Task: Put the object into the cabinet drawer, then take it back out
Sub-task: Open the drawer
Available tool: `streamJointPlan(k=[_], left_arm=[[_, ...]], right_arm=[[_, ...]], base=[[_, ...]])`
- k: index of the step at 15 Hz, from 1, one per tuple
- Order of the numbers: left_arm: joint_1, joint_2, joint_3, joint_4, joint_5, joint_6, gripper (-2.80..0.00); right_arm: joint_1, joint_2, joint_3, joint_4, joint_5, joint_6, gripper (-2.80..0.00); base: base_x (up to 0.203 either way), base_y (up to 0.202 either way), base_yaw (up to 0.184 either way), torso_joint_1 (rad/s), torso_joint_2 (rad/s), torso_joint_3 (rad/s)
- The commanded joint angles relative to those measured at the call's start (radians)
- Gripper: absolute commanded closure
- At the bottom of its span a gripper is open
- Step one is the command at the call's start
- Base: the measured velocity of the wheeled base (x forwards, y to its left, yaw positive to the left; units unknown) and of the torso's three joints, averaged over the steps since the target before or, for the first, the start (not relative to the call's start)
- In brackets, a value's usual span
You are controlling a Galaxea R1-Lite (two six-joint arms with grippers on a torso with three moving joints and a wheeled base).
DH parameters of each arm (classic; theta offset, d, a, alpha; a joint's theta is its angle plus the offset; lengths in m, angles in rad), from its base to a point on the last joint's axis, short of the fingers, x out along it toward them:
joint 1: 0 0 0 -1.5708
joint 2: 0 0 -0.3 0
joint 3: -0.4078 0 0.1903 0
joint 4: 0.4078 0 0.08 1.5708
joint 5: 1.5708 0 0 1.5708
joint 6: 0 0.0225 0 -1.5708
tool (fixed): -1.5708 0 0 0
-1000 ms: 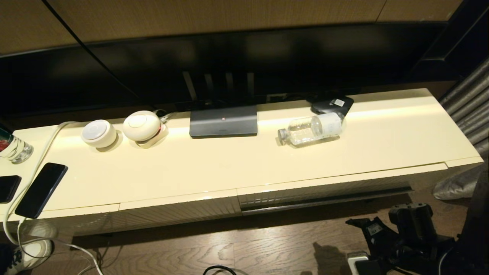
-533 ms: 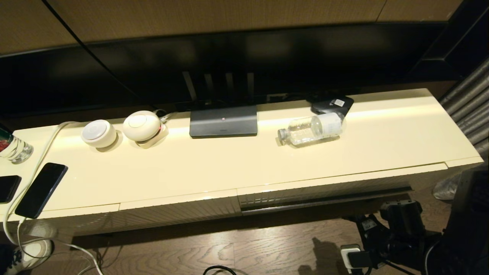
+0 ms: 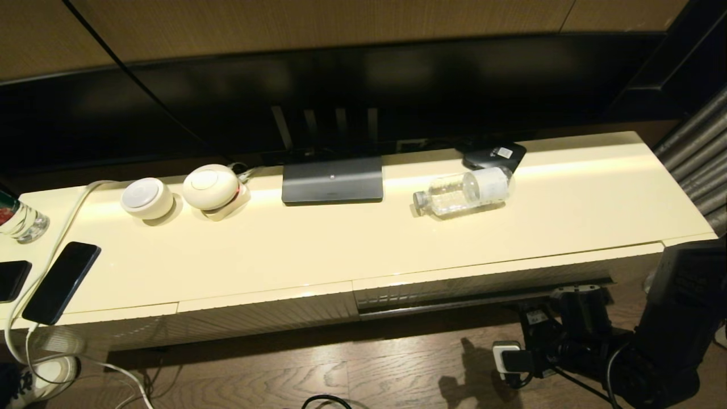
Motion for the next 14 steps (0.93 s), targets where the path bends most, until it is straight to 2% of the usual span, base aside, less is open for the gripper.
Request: streamJointPlan(k=[1,4,14], left_arm=[[0.0,0.001,0.003,0.0,0.0,0.0,0.0],[0.0,0.001,0.003,0.0,0.0,0.0,0.0],[0.0,0.001,0.003,0.001,0.0,0.0,0.0]], right_arm=[[0.0,0.046,-0.05,-0.007,0.001,0.011,-2.8],[-0.003,0.069,-0.102,-0.006,0.001,0.04,-2.8],[-0.011,0.112,-0.177,-0.003,0.002,0.056,-2.8]], base=[[0.0,0.0,0.0,0.0,0.0,0.0],[0.0,0.0,0.0,0.0,0.0,0.0],[0.0,0.0,0.0,0.0,0.0,0.0]])
